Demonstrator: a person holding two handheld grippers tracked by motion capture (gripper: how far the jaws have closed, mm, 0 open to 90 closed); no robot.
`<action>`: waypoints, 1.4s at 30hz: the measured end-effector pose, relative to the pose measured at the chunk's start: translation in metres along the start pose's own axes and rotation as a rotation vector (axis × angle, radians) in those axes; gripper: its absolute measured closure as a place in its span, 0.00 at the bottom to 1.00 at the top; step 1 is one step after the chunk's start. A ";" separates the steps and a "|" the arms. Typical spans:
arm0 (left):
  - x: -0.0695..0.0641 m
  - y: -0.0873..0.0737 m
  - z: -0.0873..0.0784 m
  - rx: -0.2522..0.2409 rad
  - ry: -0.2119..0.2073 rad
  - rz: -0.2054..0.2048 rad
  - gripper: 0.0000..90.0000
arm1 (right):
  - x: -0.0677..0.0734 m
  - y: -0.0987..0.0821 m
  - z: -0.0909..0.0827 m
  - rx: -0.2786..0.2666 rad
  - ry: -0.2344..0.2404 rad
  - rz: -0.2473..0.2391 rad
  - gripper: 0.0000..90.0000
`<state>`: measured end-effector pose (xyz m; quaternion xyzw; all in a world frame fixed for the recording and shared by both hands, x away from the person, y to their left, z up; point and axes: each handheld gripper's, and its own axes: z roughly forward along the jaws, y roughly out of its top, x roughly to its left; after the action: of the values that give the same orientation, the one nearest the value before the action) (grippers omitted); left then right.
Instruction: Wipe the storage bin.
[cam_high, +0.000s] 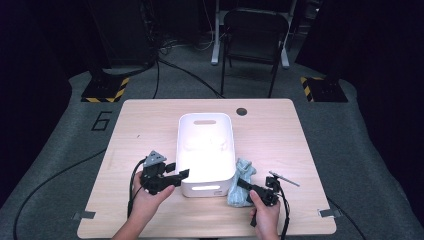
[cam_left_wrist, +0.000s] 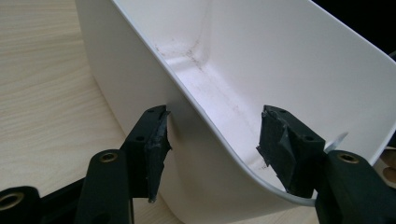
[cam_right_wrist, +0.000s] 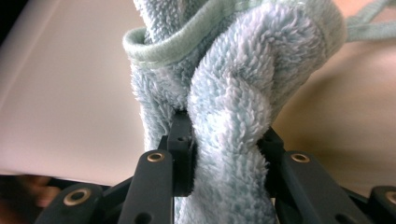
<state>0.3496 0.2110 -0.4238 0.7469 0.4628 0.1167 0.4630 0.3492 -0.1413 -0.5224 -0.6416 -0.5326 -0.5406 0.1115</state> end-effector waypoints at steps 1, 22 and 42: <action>0.000 0.000 0.000 -0.001 0.000 -0.001 0.47 | -0.003 -0.002 0.003 0.008 -0.002 0.003 0.75; -0.004 0.001 0.003 0.007 0.019 -0.016 0.41 | 0.034 0.001 -0.029 -0.082 0.182 0.046 0.76; -0.011 0.000 0.005 -0.006 0.036 -0.023 0.45 | 0.020 -0.012 -0.018 -0.100 0.084 0.018 0.75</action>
<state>0.3462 0.1992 -0.4235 0.7378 0.4793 0.1264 0.4581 0.3264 -0.1380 -0.5040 -0.6276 -0.4940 -0.5922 0.1063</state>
